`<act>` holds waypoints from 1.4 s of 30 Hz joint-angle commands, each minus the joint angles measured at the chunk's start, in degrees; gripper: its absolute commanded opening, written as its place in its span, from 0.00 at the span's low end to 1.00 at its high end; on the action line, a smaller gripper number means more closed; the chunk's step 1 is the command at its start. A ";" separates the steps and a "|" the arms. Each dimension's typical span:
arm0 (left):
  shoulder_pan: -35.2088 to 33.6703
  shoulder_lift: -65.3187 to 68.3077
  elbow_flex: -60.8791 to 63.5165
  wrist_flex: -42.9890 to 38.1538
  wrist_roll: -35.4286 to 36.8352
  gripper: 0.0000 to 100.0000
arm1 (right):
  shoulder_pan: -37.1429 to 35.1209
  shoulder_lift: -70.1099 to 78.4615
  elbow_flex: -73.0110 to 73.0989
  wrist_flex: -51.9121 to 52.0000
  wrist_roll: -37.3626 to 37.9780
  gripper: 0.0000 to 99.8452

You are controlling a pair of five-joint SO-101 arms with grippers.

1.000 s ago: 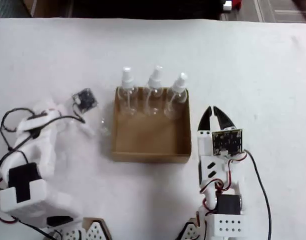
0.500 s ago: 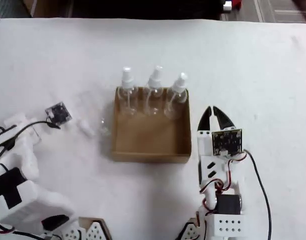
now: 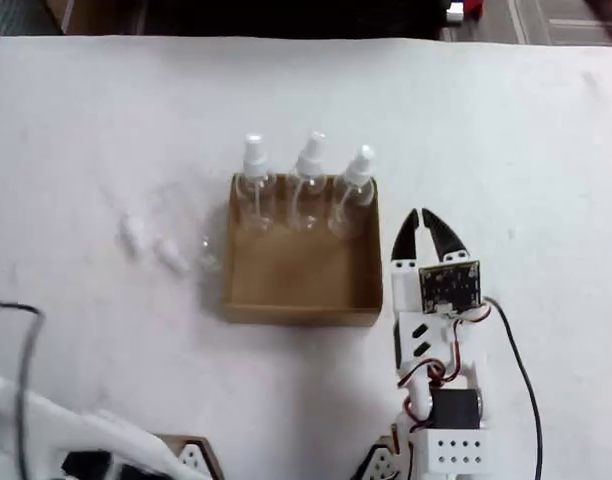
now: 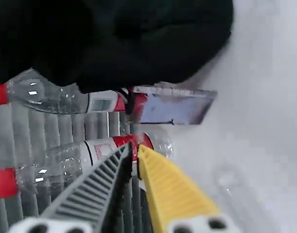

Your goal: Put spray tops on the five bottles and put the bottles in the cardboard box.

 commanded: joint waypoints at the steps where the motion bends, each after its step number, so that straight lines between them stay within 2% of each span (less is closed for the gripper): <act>1: 4.62 -14.20 6.33 2.73 -5.54 0.02 | -0.48 -0.13 1.41 -0.22 3.87 0.02; 5: 21.23 -24.75 19.78 -2.37 0.79 0.02 | -0.48 -0.22 1.41 -0.22 3.34 0.02; 8: 29.58 -30.81 23.91 -1.93 12.84 0.02 | -0.40 -0.13 1.41 -0.22 2.02 0.02; 13: 40.75 -33.36 19.78 8.97 33.05 0.03 | -0.66 -0.13 1.41 -0.22 2.02 0.02; 20: 57.19 -27.21 8.53 18.11 46.15 0.03 | -0.66 -0.04 1.41 -0.13 2.02 0.02; 26: 57.45 -14.64 -5.71 24.79 50.37 0.03 | -0.66 -0.04 1.41 -0.13 2.02 0.02; 33: 57.71 6.55 -26.73 30.95 57.23 0.03 | -0.66 -0.04 1.41 -0.13 2.29 0.02; 36: 56.48 15.87 -37.80 38.42 55.56 0.03 | -0.66 -0.04 1.41 -0.13 2.37 0.02; 39: 52.09 25.10 -50.55 47.91 49.76 0.03 | -0.66 -0.04 1.41 -0.22 2.37 0.02; 42: 47.87 34.77 -61.10 53.71 48.70 0.03 | -0.66 -0.04 1.41 -0.57 2.37 0.02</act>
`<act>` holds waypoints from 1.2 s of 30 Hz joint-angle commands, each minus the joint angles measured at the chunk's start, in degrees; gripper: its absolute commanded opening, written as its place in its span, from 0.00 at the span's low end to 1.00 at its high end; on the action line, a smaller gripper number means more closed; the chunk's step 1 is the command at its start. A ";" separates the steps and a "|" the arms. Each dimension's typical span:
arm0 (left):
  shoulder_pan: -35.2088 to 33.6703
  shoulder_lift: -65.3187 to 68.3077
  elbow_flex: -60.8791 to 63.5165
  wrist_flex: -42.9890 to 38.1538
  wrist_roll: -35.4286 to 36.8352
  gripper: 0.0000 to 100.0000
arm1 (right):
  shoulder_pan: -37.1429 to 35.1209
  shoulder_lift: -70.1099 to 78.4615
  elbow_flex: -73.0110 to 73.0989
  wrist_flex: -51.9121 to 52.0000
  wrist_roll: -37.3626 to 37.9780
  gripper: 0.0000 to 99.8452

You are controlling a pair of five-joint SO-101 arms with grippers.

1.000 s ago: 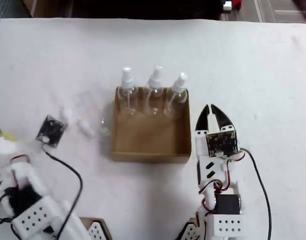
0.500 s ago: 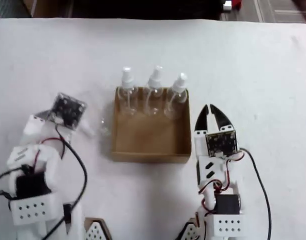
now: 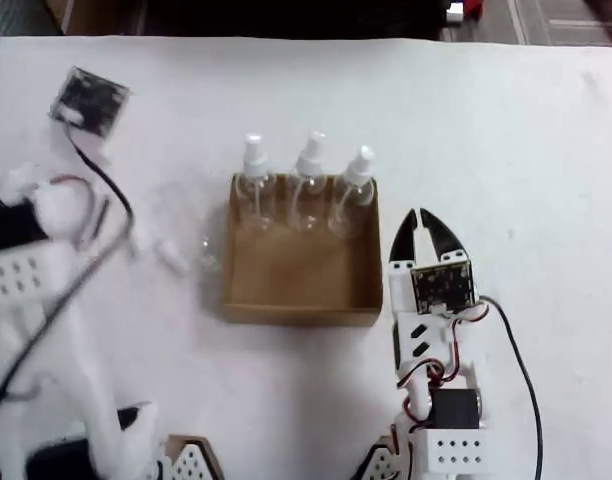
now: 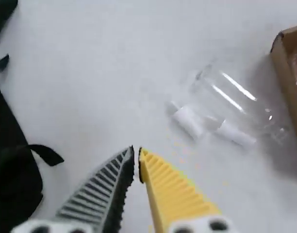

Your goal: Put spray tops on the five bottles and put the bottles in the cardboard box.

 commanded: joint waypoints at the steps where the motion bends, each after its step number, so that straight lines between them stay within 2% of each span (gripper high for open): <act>1: -3.82 11.30 -15.03 5.71 -0.26 0.03 | -0.22 -0.04 0.44 -0.57 -0.09 0.02; 7: 4.79 30.29 -21.01 5.89 3.16 0.02 | -0.13 -0.04 0.44 -0.31 -0.09 0.02; 10: 8.13 35.47 -22.42 6.24 4.75 0.02 | -0.22 -0.04 0.44 -0.22 -0.09 0.02; 13: 9.19 35.56 -22.33 6.24 7.82 0.02 | -0.22 -0.04 0.44 -0.31 -0.09 0.02; 21: 11.03 25.19 -18.99 5.89 7.82 0.02 | -0.22 -0.04 0.44 -0.57 -0.09 0.02; 23: 13.41 23.96 -16.26 5.80 5.89 0.03 | -0.22 -0.04 0.44 -0.57 -0.09 0.02; 28: 21.32 26.07 -13.63 5.19 -8.97 0.06 | -0.22 -0.04 0.44 -0.48 -0.09 0.02; 30: 21.49 27.47 -14.15 0.35 -8.53 0.08 | -0.22 -0.04 0.44 -0.40 -0.09 0.02; 33: 18.95 30.20 -13.45 -11.34 -2.11 0.09 | -0.22 -0.04 0.44 -0.31 0.00 0.02; 36: 17.19 35.82 -13.54 -19.69 4.04 0.08 | -0.22 -0.04 0.44 -0.31 0.00 0.02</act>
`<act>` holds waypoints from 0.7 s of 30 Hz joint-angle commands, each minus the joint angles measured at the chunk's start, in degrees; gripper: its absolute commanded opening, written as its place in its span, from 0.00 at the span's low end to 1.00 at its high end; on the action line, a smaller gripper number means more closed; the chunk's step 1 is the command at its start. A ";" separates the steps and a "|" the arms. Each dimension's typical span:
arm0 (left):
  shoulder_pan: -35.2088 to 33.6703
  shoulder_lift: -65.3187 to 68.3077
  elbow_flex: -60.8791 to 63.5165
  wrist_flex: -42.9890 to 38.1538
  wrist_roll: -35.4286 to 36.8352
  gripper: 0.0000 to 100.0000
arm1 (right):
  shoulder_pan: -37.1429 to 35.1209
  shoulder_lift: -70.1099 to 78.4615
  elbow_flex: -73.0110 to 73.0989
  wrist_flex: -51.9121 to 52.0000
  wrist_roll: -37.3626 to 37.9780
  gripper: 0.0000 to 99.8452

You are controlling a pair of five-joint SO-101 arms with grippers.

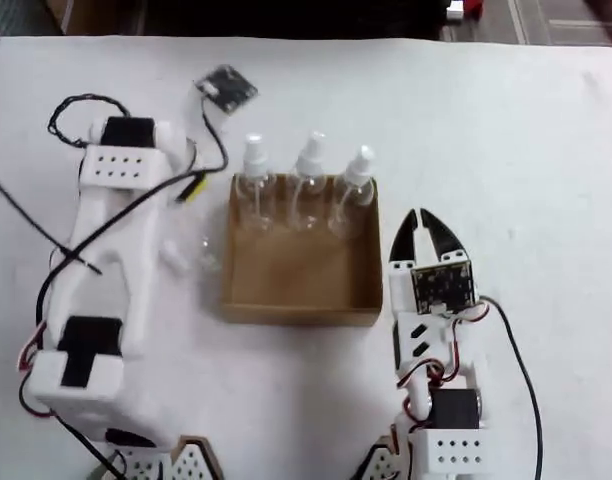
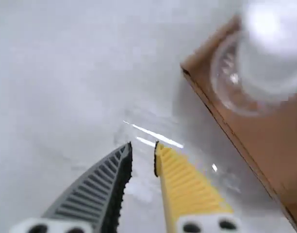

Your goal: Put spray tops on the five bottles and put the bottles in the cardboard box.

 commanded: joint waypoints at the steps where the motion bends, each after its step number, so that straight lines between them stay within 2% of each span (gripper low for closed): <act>1: -2.15 4.70 -0.62 -10.55 5.98 0.08 | -0.22 -0.04 0.44 -0.31 0.00 0.02; 7: -2.95 15.43 -1.23 -19.16 5.54 0.08 | -0.22 -0.04 0.44 -0.31 0.00 0.02; 10: -3.03 17.54 -1.23 -21.54 2.02 0.08 | -0.22 -0.04 0.44 -0.31 0.00 0.02; 15: -5.23 19.21 -1.23 -17.85 -9.67 0.09 | -0.22 -0.04 0.44 -0.31 0.00 0.02; 21: -12.70 18.86 -1.32 -13.27 -17.76 0.09 | -0.22 -0.04 0.44 -0.40 0.00 0.02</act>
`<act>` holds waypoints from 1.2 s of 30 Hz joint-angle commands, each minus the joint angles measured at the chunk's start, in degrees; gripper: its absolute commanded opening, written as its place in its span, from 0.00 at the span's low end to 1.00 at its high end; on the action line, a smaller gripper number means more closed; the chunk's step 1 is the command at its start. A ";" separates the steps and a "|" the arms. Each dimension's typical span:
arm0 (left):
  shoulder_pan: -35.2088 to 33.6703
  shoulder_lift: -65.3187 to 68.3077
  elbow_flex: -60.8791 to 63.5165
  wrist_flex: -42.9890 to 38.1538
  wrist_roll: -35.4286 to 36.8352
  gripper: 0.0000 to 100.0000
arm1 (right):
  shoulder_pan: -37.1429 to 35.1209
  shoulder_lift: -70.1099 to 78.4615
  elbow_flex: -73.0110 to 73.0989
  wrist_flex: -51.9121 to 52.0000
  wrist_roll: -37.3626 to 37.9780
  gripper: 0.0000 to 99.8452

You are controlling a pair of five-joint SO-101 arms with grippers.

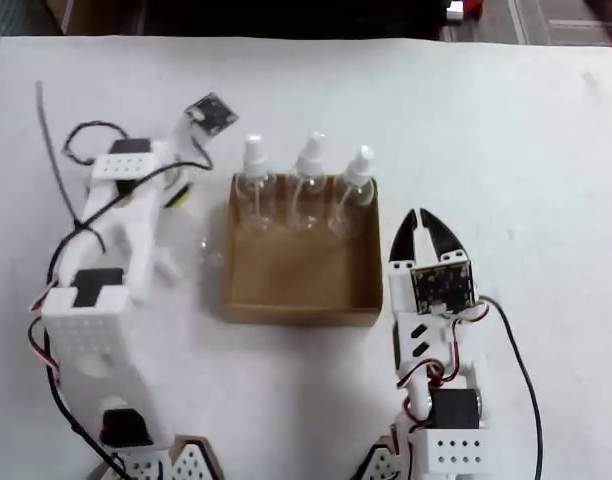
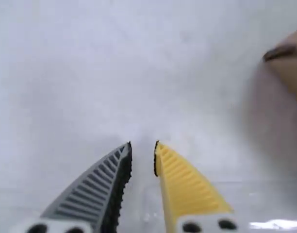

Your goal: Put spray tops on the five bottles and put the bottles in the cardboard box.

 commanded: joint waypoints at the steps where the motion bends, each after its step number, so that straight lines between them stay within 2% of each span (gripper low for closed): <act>1: -5.41 -1.19 -1.32 2.81 -4.66 0.09 | -0.13 -0.04 0.44 -0.40 0.00 0.02; 7: -9.98 -1.71 -1.41 11.43 -11.34 0.08 | -0.13 -0.04 0.44 -0.48 0.00 0.02; 10: -9.71 -5.14 -3.43 16.18 -10.29 0.08 | -0.13 -0.04 0.44 -0.48 0.00 0.02; 12: -9.27 -8.92 -5.63 19.25 -6.07 0.08 | -0.13 -0.04 0.44 -0.48 0.00 0.02; 15: -7.16 -15.16 -7.47 24.79 -4.31 0.09 | -0.13 -0.04 0.44 -0.31 0.00 0.02; 19: -1.80 -21.93 -7.47 34.81 -9.58 0.09 | -0.13 -0.04 0.44 -0.31 0.00 0.02; 22: 1.98 -23.16 -7.03 39.65 -13.89 0.13 | -0.13 -0.04 0.44 -0.31 0.00 0.02; 25: 5.32 -23.16 -3.60 39.30 -17.58 0.18 | -0.13 -0.04 0.44 -0.40 0.00 0.02; 27: 7.08 -23.16 -1.76 36.22 -18.20 0.19 | -0.13 -0.04 0.44 -0.40 0.00 0.02; 29: 7.52 -23.16 -1.49 29.54 -14.42 0.19 | -0.13 -0.04 0.44 -0.31 0.09 0.02; 33: 6.90 -23.16 -0.79 11.69 1.23 0.19 | -0.13 -0.04 0.44 -0.31 0.09 0.02; 34: 6.90 -23.16 -0.09 9.76 2.99 0.20 | -0.13 -0.04 0.44 -0.31 0.09 0.02; 36: 7.78 -23.08 1.93 10.29 -1.05 0.25 | -0.13 -0.04 0.44 -0.31 0.09 0.02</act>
